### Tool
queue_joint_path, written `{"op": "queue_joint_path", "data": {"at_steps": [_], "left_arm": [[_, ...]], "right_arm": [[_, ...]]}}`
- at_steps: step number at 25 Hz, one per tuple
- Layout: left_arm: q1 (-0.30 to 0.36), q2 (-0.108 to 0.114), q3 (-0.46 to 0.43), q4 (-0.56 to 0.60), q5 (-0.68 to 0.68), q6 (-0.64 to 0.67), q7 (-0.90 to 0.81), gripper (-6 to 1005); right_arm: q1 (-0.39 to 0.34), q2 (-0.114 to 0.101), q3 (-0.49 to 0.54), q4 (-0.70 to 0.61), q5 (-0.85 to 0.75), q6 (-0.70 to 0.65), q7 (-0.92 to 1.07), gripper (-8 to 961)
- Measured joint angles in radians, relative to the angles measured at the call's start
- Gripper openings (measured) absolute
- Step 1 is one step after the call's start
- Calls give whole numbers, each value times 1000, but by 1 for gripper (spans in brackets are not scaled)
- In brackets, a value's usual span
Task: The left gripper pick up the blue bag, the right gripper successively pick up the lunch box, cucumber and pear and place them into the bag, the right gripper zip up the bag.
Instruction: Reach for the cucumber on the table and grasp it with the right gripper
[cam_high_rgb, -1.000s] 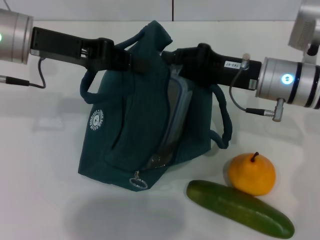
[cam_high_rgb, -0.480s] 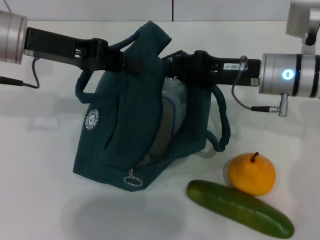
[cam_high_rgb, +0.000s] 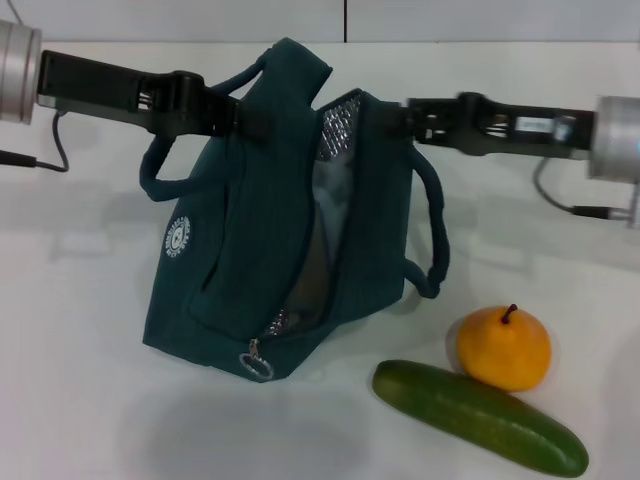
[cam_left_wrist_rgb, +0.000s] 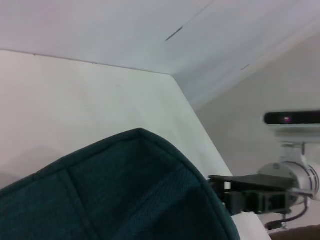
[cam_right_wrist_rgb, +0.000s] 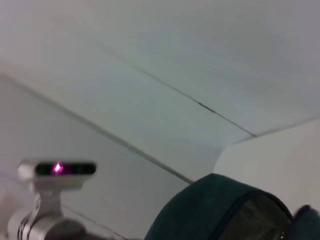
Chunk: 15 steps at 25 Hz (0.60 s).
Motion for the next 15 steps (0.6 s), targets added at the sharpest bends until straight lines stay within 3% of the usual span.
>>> {"op": "queue_joint_path", "data": {"at_steps": [5, 9, 12, 15], "left_arm": [[6, 0, 0, 0, 2, -12, 8, 54], [10, -2, 0, 0, 2, -30, 11, 54], [14, -2, -1, 1, -1, -35, 14, 54], [20, -2, -25, 0, -1, -44, 35, 54]], "right_arm": [[-87, -3, -53, -130, 1, -7, -68, 339], [-210, -1, -75, -225, 99, -10, -191, 339], [-248, -3, -100, -246, 163, -58, -268, 336], [-304, -7, -136, -345, 205, -198, -356, 334]]}}
